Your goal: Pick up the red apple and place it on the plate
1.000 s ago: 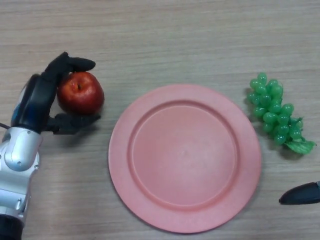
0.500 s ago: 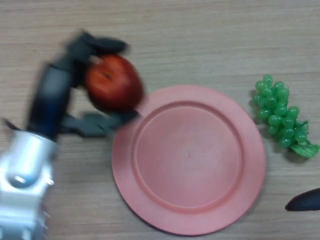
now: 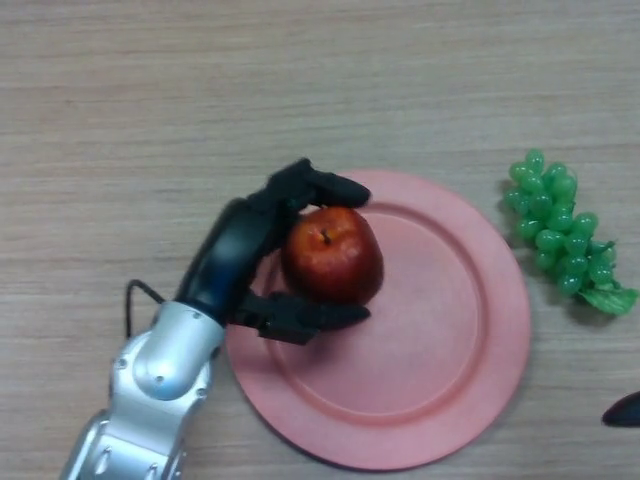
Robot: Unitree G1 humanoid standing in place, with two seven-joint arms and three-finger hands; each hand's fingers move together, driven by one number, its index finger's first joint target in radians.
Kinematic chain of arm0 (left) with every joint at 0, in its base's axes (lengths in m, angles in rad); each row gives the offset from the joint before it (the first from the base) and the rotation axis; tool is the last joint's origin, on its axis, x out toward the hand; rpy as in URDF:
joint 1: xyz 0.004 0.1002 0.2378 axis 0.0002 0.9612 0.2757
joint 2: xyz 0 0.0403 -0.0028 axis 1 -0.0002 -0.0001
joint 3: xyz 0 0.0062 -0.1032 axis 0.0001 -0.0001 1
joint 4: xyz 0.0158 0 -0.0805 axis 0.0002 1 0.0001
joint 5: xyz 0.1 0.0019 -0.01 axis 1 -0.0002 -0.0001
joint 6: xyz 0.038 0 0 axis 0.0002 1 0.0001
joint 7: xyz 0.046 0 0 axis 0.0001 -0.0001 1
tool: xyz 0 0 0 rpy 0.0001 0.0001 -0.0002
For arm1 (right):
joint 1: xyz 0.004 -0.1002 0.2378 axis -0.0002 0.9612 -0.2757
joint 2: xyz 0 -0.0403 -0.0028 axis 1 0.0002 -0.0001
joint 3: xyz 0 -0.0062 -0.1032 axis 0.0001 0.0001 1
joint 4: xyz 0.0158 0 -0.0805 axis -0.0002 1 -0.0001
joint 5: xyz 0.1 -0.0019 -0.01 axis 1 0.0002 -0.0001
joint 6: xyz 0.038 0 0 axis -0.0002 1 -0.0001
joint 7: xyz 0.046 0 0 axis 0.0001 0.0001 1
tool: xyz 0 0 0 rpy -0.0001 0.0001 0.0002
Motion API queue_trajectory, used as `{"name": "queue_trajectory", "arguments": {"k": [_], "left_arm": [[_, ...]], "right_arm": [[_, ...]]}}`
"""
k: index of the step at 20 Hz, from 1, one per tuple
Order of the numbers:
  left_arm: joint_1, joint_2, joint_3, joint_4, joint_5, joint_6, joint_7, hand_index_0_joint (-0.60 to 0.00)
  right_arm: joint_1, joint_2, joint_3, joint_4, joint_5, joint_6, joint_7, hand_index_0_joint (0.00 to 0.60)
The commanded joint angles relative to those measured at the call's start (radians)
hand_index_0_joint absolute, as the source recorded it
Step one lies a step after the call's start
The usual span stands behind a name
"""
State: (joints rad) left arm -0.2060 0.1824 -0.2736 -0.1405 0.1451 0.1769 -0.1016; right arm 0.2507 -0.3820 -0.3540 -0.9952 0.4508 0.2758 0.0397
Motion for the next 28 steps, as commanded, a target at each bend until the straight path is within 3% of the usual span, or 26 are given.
{"name": "queue_trajectory", "arguments": {"k": [1,3,6,8,11,12,14,17,19,22,25,28], "left_arm": [[-0.050,0.008,0.010,-0.006,0.034,-0.204,0.028,-0.600],[-0.051,0.008,0.008,-0.002,0.033,-0.200,0.019,-0.400],[-0.057,0.008,0.045,-0.067,0.060,-0.105,-0.039,0.000],[-0.042,0.008,0.089,-0.210,0.122,-0.047,-0.118,0.000],[-0.045,0.020,0.217,-0.510,0.032,0.152,-0.239,0.000],[-0.066,0.037,0.296,-0.576,-0.030,0.194,-0.246,0.000],[-0.089,0.104,0.446,-0.584,-0.173,0.215,-0.240,0.000],[-0.046,0.188,0.589,-0.544,-0.404,0.209,-0.180,0.000],[0.025,0.176,0.604,-0.522,-0.459,0.070,-0.100,0.000],[0.119,0.165,0.629,-0.513,-0.548,-0.043,-0.097,0.000],[0.158,0.164,0.646,-0.533,-0.557,-0.036,-0.106,0.000],[0.182,0.154,0.644,-0.600,-0.625,0.054,-0.108,0.000]], "right_arm": [[-0.025,0.015,-0.090,-0.052,-0.036,-0.155,0.031,0.000],[-0.026,0.013,-0.095,-0.052,-0.030,-0.153,0.031,0.000],[-0.033,0.031,-0.146,-0.052,0.018,-0.146,0.059,0.000],[-0.042,0.025,-0.161,-0.052,0.034,-0.135,0.053,0.000],[-0.066,-0.002,-0.124,-0.052,0.020,-0.110,0.033,0.000],[-0.087,-0.029,-0.107,-0.052,0.020,-0.094,0.003,0.000],[-0.115,-0.037,-0.058,-0.052,0.010,-0.058,-0.010,0.000],[-0.167,-0.053,-0.004,-0.052,-0.004,-0.017,-0.025,0.000],[-0.191,-0.015,0.021,-0.052,-0.040,0.006,-0.001,0.000],[-0.230,0.054,0.080,-0.052,-0.128,0.051,0.041,0.000],[-0.257,0.055,0.107,-0.052,-0.124,0.093,0.034,0.000],[-0.269,0.090,0.127,-0.052,-0.191,0.112,0.068,0.000]]}}
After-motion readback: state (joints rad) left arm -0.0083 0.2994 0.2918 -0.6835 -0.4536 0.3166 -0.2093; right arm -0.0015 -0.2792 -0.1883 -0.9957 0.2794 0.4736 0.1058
